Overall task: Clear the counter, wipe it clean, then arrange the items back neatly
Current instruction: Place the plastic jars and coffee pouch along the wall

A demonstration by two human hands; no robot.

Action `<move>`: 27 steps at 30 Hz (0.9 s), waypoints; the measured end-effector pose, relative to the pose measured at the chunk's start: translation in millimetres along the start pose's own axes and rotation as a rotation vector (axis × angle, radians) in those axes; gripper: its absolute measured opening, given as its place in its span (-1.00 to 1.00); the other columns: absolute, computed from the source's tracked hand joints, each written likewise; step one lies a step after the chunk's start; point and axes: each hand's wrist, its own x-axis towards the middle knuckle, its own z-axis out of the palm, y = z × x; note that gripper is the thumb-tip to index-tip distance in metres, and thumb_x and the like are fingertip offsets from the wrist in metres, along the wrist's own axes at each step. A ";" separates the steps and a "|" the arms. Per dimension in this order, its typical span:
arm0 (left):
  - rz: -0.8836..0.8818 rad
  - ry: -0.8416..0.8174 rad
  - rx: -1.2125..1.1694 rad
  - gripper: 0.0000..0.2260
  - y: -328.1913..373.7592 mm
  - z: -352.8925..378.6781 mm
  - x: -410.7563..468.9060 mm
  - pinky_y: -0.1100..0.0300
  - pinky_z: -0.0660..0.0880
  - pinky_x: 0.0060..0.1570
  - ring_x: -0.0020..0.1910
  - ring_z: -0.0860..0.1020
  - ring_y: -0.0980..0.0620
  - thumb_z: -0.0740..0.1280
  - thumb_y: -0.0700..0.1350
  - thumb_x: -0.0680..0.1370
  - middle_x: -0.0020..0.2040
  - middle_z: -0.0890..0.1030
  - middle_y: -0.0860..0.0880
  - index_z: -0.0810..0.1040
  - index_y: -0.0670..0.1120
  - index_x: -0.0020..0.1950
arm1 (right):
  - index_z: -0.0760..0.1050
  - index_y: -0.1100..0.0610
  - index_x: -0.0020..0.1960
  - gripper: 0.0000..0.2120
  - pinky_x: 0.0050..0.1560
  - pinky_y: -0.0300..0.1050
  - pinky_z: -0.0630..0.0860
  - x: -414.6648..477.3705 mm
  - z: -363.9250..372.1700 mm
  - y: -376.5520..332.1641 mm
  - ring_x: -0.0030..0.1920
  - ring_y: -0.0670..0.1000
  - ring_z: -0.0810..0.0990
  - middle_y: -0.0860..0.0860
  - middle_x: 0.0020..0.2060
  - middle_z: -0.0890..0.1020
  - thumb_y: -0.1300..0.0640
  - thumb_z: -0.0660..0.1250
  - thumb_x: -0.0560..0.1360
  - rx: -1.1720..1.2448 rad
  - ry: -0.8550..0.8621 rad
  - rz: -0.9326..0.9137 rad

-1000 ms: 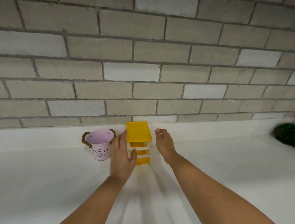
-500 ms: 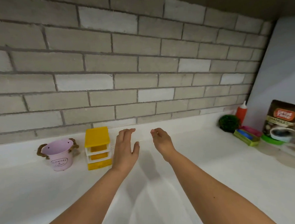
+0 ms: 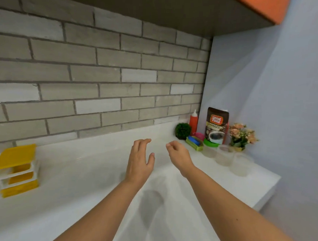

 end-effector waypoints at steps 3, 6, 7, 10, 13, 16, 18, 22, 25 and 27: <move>0.022 -0.013 -0.048 -0.62 31.7 39.5 -0.2 0.13 0.43 0.19 0.20 0.44 -0.01 0.27 -0.22 0.52 0.23 0.37 -0.02 0.37 -0.10 0.33 | 0.41 0.10 -0.10 -0.87 -0.27 -0.23 0.30 1.6 -46.3 21.0 -0.19 -0.04 0.42 -0.04 -0.26 0.45 0.10 0.15 0.59 -0.022 0.037 -0.003; 0.021 -0.037 -0.072 -0.63 57.6 75.9 -2.9 0.15 0.43 0.18 0.19 0.44 0.00 0.27 -0.22 0.52 0.23 0.37 -0.02 0.37 -0.10 0.33 | 0.38 0.08 -0.21 -0.80 -0.31 -0.22 0.28 4.0 -85.3 40.9 -0.32 -0.11 0.37 -0.08 -0.36 0.39 0.12 0.16 0.59 -0.045 0.071 0.015; 0.015 -0.049 -0.078 -0.63 64.4 87.0 -3.3 0.16 0.43 0.18 0.19 0.44 0.01 0.27 -0.21 0.52 0.24 0.37 -0.02 0.37 -0.10 0.33 | 0.40 0.11 -0.17 -0.82 -0.27 -0.19 0.29 5.4 -96.3 46.9 -0.32 -0.10 0.37 -0.08 -0.36 0.40 0.11 0.16 0.59 -0.051 0.080 0.029; -0.006 -0.085 -0.093 -0.63 75.4 113.4 -0.3 0.19 0.43 0.16 0.18 0.44 0.03 0.26 -0.20 0.53 0.25 0.36 -0.01 0.36 -0.09 0.33 | 0.46 0.14 -0.05 -0.86 -0.16 -0.15 0.33 14.6 -121.7 63.8 -0.20 -0.02 0.43 -0.05 -0.31 0.45 0.10 0.18 0.58 -0.059 0.114 0.069; -0.020 -0.108 -0.089 -0.64 77.5 133.2 11.2 0.29 0.38 0.06 0.13 0.45 0.06 0.25 -0.21 0.53 0.23 0.36 0.00 0.36 -0.08 0.33 | 0.46 0.12 -0.06 -0.91 -0.18 -0.17 0.34 28.0 -136.1 78.1 -0.16 -0.01 0.43 -0.07 -0.30 0.45 0.12 0.21 0.56 -0.032 0.133 0.095; -0.030 -0.132 -0.107 -0.65 76.1 152.9 27.5 0.33 0.34 -0.04 0.04 0.42 0.10 0.25 -0.21 0.53 0.22 0.36 0.00 0.36 -0.08 0.32 | 0.45 0.12 -0.08 -0.94 -0.21 -0.19 0.35 43.0 -147.2 91.0 -0.19 -0.01 0.44 -0.08 -0.31 0.46 0.17 0.23 0.55 -0.031 0.137 0.126; -0.027 -0.156 -0.117 -0.65 74.0 168.2 41.0 0.32 0.34 -0.07 0.02 0.42 0.10 0.25 -0.21 0.54 0.22 0.36 0.00 0.36 -0.08 0.32 | 0.46 0.12 -0.08 -0.95 -0.31 -0.24 0.34 55.2 -154.7 100.4 -0.23 -0.02 0.44 -0.06 -0.31 0.47 0.19 0.23 0.54 -0.036 0.149 0.152; -0.027 -0.176 -0.144 -0.67 70.0 198.2 69.2 0.29 0.37 -0.07 -0.03 0.43 0.08 0.25 -0.24 0.52 0.17 0.38 -0.02 0.39 -0.10 0.29 | 0.44 0.03 -0.24 -0.82 -0.31 -0.23 0.36 80.2 -173.8 113.5 -0.20 0.01 0.46 -0.03 -0.31 0.49 0.22 0.24 0.51 -0.071 0.204 0.175; -0.012 -0.214 -0.172 -0.68 64.2 219.6 85.2 0.29 0.38 -0.08 -0.05 0.45 0.06 0.25 -0.27 0.51 0.16 0.40 -0.05 0.41 -0.12 0.26 | 0.47 0.07 -0.18 -0.88 -0.28 -0.21 0.35 99.0 -187.7 124.4 -0.22 -0.01 0.45 -0.05 -0.29 0.51 0.23 0.24 0.50 -0.094 0.255 0.196; -0.020 -0.230 -0.195 -0.70 60.2 233.9 91.9 0.27 0.40 -0.09 -0.07 0.46 0.04 0.25 -0.28 0.51 0.16 0.41 -0.06 0.42 -0.14 0.24 | 0.47 0.06 -0.19 -0.86 -0.30 -0.22 0.34 107.7 -194.1 132.6 -0.22 0.00 0.45 -0.08 -0.32 0.49 0.24 0.23 0.49 -0.085 0.290 0.205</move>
